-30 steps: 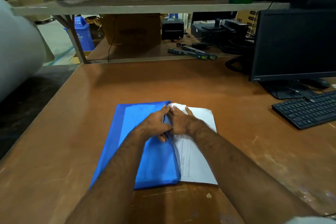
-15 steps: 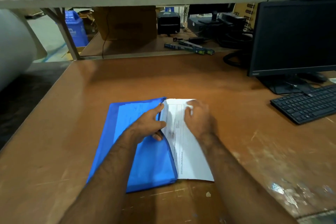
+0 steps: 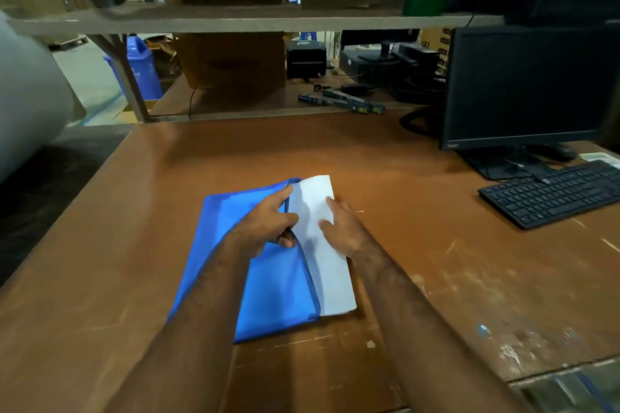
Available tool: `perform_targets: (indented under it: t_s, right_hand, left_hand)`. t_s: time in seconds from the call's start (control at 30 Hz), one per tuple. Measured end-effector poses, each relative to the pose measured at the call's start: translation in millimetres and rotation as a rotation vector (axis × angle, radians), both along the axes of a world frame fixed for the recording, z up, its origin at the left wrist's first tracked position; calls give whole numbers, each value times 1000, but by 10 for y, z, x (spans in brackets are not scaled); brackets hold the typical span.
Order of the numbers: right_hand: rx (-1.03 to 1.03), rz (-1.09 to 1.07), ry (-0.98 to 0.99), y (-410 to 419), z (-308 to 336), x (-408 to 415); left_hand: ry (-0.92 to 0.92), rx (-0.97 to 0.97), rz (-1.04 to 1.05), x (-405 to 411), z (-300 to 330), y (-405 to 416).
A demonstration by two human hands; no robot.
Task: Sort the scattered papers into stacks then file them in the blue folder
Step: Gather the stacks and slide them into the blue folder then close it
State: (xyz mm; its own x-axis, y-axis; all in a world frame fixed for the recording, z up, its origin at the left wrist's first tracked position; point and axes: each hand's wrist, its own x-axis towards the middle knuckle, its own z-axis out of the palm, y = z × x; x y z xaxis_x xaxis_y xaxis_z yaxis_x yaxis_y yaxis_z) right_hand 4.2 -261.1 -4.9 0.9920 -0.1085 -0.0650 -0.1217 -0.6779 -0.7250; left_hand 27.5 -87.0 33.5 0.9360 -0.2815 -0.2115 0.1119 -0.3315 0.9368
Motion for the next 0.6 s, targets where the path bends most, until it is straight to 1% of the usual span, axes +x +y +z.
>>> perform_targets:
  t_s: [0.1,0.13,0.17,0.23,0.3,0.33,0.4,0.47,0.53,0.6]
  right_hand:
    - [162,-197,4,-75,-16,-87]
    - [215,-224,15,-100,-33,-81]
    - [257,-221,43,-93,-17,-94]
    - [324,-137,54,-8,28,-105]
    - [373,-75,17,103,151,-112]
    - [430,-42,4,153,253,-100]
    - [487,-15,-62,207,447,-32]
    - [447,-68,-96,169,578,46]
    - [450,-124,-13,80,602,24]
    - [495,-137,177,10,568,-49]
  left_hand:
    - [6,-42,4,-35,28,24]
    - [5,-51,10,-31,31,28]
    - [1,-57,12,-30,37,28]
    - [-9,-76,9,-26,48,27]
    - [-19,-118,0,-45,97,42]
    - [-27,-150,3,-59,140,51]
    - [-46,-226,16,-99,258,67]
    - [-42,-325,56,-113,372,84]
    - [-26,-425,104,-91,447,113]
    - [-13,-486,135,-84,497,146]
